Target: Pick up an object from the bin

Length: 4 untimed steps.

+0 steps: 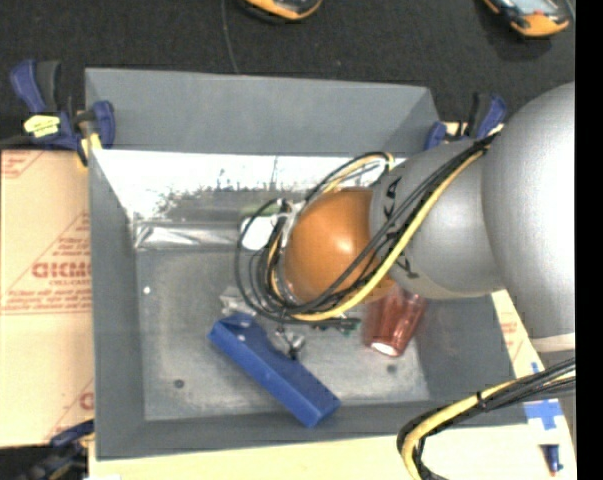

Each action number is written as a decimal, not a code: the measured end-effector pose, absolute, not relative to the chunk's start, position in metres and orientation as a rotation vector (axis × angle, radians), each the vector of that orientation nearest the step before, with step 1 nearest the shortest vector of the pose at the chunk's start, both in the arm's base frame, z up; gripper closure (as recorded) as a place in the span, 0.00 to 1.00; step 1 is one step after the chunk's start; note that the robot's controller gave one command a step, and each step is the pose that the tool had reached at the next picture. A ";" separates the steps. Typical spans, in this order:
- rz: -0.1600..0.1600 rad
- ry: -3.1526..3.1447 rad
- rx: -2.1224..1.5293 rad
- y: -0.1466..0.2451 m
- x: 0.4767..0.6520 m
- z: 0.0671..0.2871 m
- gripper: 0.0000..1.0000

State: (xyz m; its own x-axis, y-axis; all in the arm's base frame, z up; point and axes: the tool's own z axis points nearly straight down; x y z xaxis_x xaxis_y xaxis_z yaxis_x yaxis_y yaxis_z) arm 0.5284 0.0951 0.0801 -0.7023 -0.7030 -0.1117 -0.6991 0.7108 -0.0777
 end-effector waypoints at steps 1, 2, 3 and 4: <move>-0.041 2.794 -1.145 0.094 0.525 0.115 1.00; -0.042 2.789 -1.139 0.094 0.527 0.138 1.00; -0.041 2.792 -1.139 0.094 0.526 0.144 1.00; -0.041 2.792 -1.132 0.093 0.526 0.155 1.00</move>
Offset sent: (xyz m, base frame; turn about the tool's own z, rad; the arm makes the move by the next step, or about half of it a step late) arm -0.0032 -0.0004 0.0448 0.0021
